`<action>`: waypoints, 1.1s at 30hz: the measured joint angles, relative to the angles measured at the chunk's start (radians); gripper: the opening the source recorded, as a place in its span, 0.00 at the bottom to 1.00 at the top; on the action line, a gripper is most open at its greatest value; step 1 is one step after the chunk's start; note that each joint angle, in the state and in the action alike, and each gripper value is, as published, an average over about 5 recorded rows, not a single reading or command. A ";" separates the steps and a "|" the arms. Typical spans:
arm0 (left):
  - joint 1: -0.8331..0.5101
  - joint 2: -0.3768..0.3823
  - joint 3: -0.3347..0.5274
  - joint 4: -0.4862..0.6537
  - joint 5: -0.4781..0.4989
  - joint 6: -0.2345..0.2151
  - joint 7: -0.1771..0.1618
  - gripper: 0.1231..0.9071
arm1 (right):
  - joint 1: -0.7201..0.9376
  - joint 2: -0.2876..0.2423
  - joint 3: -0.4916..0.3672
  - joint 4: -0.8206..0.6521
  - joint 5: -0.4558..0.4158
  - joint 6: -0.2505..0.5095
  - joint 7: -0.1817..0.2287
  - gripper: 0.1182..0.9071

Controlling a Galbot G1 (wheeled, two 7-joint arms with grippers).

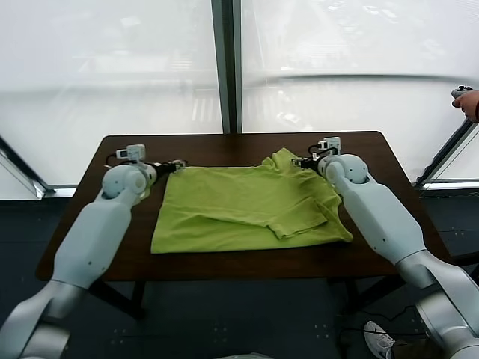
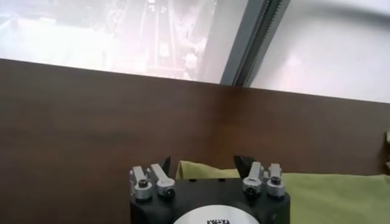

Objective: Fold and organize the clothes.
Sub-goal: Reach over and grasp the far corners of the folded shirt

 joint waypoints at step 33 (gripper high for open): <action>0.078 0.031 -0.055 -0.120 -0.027 0.001 -0.012 0.12 | -0.053 -0.061 0.050 0.105 0.083 0.102 -0.007 0.03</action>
